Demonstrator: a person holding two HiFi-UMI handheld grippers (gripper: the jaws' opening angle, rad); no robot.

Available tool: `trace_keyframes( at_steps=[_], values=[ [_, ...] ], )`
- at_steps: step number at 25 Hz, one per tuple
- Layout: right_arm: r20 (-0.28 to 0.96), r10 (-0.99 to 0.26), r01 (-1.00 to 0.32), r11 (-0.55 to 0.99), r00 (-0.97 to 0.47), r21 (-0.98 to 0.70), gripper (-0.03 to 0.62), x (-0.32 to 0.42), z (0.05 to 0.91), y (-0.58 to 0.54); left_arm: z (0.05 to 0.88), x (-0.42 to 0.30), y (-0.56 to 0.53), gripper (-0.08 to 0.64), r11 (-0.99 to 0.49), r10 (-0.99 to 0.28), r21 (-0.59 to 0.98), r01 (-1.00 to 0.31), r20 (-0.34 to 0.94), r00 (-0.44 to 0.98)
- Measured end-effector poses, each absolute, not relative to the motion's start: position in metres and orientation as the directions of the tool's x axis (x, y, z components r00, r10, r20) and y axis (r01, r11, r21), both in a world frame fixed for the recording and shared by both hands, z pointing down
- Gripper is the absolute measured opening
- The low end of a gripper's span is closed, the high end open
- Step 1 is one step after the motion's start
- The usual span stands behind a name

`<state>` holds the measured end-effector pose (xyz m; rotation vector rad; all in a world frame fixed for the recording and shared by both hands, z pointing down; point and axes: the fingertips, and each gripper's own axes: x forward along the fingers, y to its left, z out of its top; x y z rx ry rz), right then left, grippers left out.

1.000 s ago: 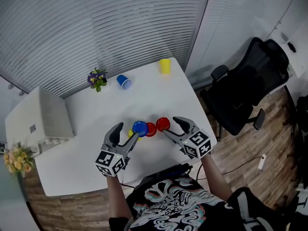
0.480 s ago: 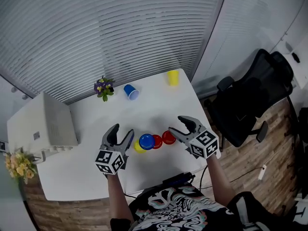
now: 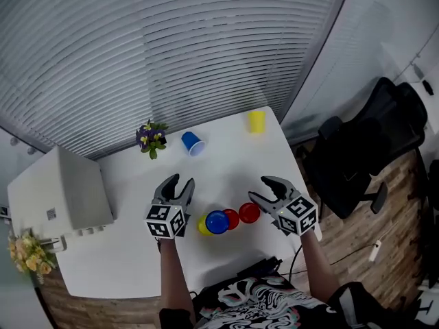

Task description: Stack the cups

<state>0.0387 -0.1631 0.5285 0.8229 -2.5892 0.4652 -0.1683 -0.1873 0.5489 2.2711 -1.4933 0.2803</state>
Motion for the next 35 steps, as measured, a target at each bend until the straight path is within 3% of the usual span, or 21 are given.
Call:
trace_keyframes(
  at_steps=[12, 19, 24, 35],
  values=[
    [0.486, -0.468, -0.627, 0.742, -0.738, -0.237, 0.249, 0.05, 0.554, -0.171, 0.596, -0.17, -0.255, 0.175, -0.299, -0.809, 0.138, -0.944, 0.488, 0.328],
    [0.51, -0.471, -0.644, 0.728, -0.72, -0.236, 0.247, 0.058, 0.563, -0.177, 0.602, -0.17, -0.28, 0.141, -0.27, -0.831, 0.1, -0.958, 0.477, 0.284],
    [0.517, -0.476, -0.655, 0.717, -0.711, -0.239, 0.247, 0.063, 0.566, -0.181, 0.605, -0.169, -0.288, 0.046, -0.249, -0.839, 0.069, -0.966, 0.482, 0.25],
    [0.44, -0.533, -0.686, 0.628, -0.723, -0.367, 0.242, 0.067, 0.55, -0.192, 0.582, -0.167, -0.28, 0.016, -0.291, -0.851, 0.021, -0.956, 0.451, 0.269]
  ],
)
